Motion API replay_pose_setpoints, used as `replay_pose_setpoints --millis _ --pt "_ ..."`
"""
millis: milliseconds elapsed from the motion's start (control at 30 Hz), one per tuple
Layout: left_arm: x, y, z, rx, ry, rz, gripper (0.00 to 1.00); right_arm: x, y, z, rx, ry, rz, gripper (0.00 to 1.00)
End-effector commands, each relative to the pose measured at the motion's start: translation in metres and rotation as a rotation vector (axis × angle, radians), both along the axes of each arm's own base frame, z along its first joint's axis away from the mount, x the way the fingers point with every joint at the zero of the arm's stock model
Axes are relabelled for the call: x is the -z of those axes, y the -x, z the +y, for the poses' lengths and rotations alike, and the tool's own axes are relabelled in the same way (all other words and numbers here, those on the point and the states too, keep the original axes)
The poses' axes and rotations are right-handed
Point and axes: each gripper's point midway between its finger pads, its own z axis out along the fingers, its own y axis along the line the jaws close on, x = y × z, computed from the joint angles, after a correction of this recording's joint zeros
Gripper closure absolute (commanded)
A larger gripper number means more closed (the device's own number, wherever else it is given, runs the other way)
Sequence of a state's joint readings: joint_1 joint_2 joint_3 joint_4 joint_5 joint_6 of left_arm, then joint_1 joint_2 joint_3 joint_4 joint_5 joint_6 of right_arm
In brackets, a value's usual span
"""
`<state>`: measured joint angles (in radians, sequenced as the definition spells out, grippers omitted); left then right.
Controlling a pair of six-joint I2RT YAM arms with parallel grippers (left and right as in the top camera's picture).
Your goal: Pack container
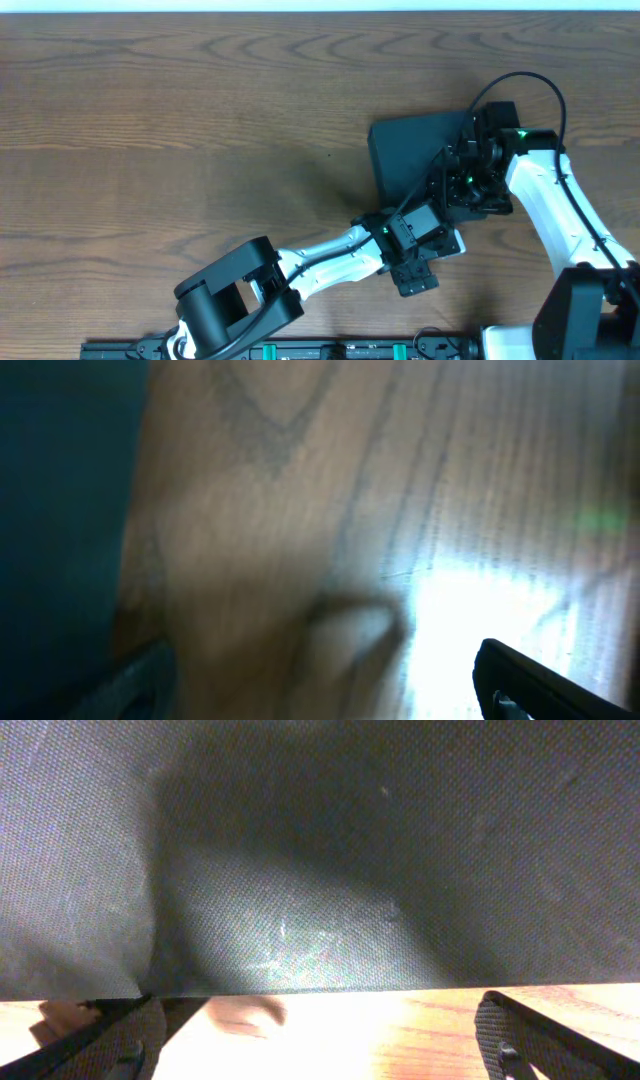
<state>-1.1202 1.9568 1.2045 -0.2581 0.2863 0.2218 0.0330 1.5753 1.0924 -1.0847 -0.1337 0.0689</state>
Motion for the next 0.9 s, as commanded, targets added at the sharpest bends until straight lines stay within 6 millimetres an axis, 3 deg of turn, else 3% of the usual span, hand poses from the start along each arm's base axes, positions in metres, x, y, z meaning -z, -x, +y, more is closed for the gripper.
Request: replay_pose_setpoints --millis 0,100,300,433,567,667,867 --pt "0.002 0.011 0.000 0.034 0.002 0.030 0.05 0.003 0.001 0.003 -0.001 -0.005 0.008 0.01" --pt "-0.010 0.013 0.000 0.037 0.015 0.023 0.05 0.003 0.001 0.002 0.001 -0.005 0.007 0.01" --pt "-0.059 0.006 0.006 0.004 0.069 -0.046 0.05 -0.001 -0.003 0.004 0.008 -0.025 -0.004 0.01" --pt "-0.085 -0.006 0.024 -0.093 0.048 -0.113 0.05 -0.010 -0.006 0.003 0.008 -0.024 -0.013 0.01" --pt "-0.106 -0.034 0.055 -0.298 0.001 -0.200 0.05 -0.023 -0.013 -0.002 0.016 -0.010 -0.061 0.01" --pt "-0.110 -0.048 0.078 -0.413 -0.032 -0.186 0.05 -0.033 -0.019 -0.012 0.055 -0.018 -0.104 0.01" --pt "-0.100 -0.047 0.096 -0.541 -0.083 -0.082 0.05 -0.045 -0.044 -0.016 0.097 -0.084 -0.214 0.01"
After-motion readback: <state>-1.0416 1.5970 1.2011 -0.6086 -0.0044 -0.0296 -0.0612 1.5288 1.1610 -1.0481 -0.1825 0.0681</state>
